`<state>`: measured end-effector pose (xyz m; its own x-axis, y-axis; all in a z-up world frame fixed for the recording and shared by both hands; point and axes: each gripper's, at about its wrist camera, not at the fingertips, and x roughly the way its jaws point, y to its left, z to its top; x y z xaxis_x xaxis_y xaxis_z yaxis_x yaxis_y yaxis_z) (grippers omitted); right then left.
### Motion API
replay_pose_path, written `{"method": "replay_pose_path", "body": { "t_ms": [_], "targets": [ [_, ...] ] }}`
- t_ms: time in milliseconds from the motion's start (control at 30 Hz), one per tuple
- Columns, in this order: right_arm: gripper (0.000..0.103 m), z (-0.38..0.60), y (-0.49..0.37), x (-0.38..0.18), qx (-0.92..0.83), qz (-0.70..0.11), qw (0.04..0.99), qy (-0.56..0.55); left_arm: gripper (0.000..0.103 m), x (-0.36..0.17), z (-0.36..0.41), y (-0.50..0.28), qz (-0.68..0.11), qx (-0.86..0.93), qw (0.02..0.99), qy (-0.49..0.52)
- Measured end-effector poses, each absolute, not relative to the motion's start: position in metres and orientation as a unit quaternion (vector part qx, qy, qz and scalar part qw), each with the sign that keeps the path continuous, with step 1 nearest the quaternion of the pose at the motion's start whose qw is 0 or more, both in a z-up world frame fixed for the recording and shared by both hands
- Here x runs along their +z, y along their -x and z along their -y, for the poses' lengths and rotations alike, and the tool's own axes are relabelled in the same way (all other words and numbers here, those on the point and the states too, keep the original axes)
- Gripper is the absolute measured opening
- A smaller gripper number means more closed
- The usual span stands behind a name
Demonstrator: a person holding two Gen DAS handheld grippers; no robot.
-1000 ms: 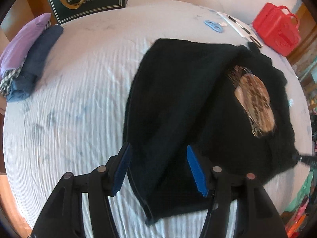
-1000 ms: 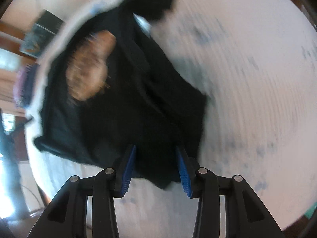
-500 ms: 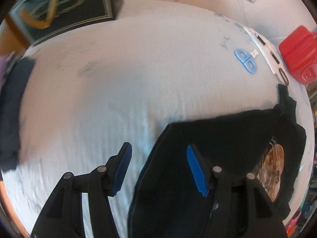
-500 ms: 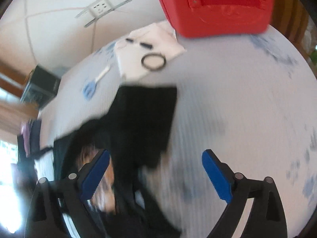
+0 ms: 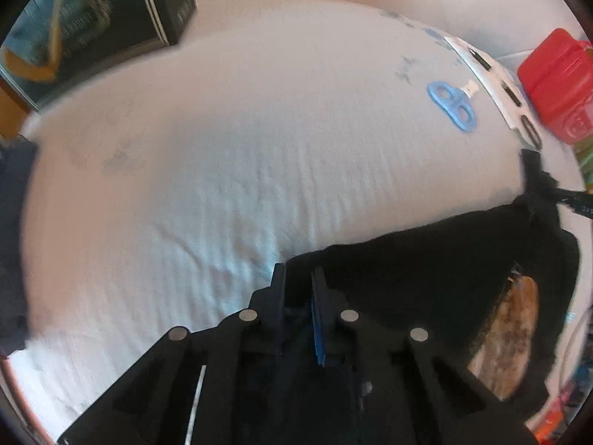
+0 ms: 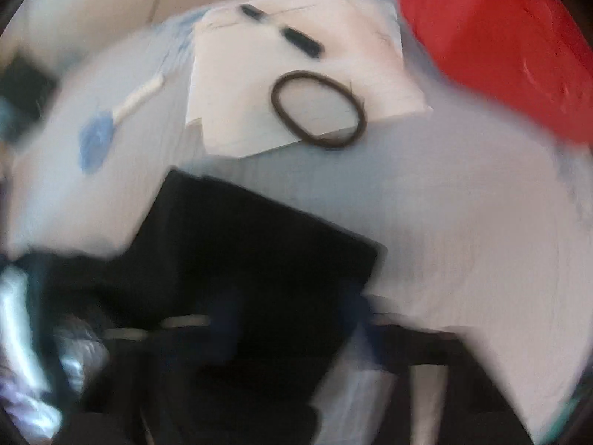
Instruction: Fold clothes
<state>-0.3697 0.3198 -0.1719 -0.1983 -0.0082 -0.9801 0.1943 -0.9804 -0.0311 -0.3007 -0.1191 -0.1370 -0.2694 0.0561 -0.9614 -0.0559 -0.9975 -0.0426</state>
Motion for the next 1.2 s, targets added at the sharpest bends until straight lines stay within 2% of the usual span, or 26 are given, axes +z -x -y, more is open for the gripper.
{"method": "replay_pose_path", "body": {
  "t_ms": [100, 167, 300, 333, 367, 400, 433, 467, 533, 633, 733, 800, 900, 933, 1100, 1200],
  "targets": [
    [0.0, -0.305, 0.371, -0.139, -0.811, -0.131, 0.064, -0.566, 0.012, -0.119, 0.122, 0.301, -0.018, 0.833, -0.007, 0.553],
    [0.0, -0.306, 0.38, -0.111, -0.848, -0.134, 0.057, -0.51, 0.012, -0.117, 0.123, 0.307, -0.007, 0.836, -0.017, 0.548],
    [0.004, -0.327, 0.411, -0.108, -0.834, -0.051, 0.063, -0.546, 0.012, -0.134, 0.118, 0.313, -0.002, 0.824, -0.028, 0.565],
    [0.015, -0.333, 0.412, -0.112, -0.825, -0.031, 0.067, -0.56, 0.012, -0.135, 0.122, 0.309, -0.002, 0.824, -0.027, 0.566],
    [0.033, -0.338, 0.409, -0.119, -0.818, -0.017, 0.069, -0.571, 0.012, -0.137, 0.124, 0.306, -0.002, 0.823, -0.025, 0.567],
    [0.042, -0.342, 0.407, -0.126, -0.811, -0.005, 0.071, -0.581, 0.012, -0.138, 0.126, 0.304, -0.002, 0.822, -0.024, 0.57],
    [0.059, -0.345, 0.404, -0.132, -0.803, -0.003, 0.073, -0.591, 0.012, -0.138, 0.13, 0.301, 0.001, 0.82, -0.023, 0.572],
    [0.071, -0.349, 0.4, -0.138, -0.795, 0.003, 0.072, -0.602, 0.012, -0.139, 0.132, 0.299, 0.002, 0.819, -0.021, 0.574],
    [0.073, -0.356, 0.395, -0.149, -0.782, 0.018, 0.07, -0.619, 0.012, -0.139, 0.13, 0.299, 0.0, 0.818, -0.022, 0.575],
    [0.073, -0.36, 0.392, -0.162, -0.77, 0.041, 0.07, -0.633, 0.012, -0.143, 0.124, 0.305, -0.009, 0.813, -0.024, 0.581],
    [0.074, -0.348, 0.387, -0.17, -0.77, -0.001, 0.061, -0.635, 0.012, -0.147, 0.121, 0.305, -0.016, 0.812, -0.023, 0.582],
    [0.07, -0.339, 0.384, -0.176, -0.769, -0.03, 0.055, -0.636, 0.012, -0.147, 0.121, 0.305, -0.018, 0.813, -0.022, 0.581],
    [0.041, -0.325, 0.382, -0.17, -0.772, -0.06, 0.067, -0.629, 0.012, -0.148, 0.122, 0.305, -0.016, 0.813, -0.02, 0.581],
    [0.011, -0.321, 0.381, -0.168, -0.774, -0.071, 0.07, -0.626, 0.012, -0.148, 0.122, 0.304, -0.015, 0.813, -0.019, 0.581],
    [0.008, -0.299, 0.378, -0.149, -0.8, -0.148, 0.072, -0.578, 0.012, -0.148, 0.124, 0.304, -0.013, 0.814, -0.015, 0.58],
    [0.008, -0.298, 0.388, -0.115, -0.84, -0.161, 0.059, -0.515, 0.012, -0.148, 0.125, 0.305, -0.009, 0.813, -0.014, 0.581]
  ]
}}
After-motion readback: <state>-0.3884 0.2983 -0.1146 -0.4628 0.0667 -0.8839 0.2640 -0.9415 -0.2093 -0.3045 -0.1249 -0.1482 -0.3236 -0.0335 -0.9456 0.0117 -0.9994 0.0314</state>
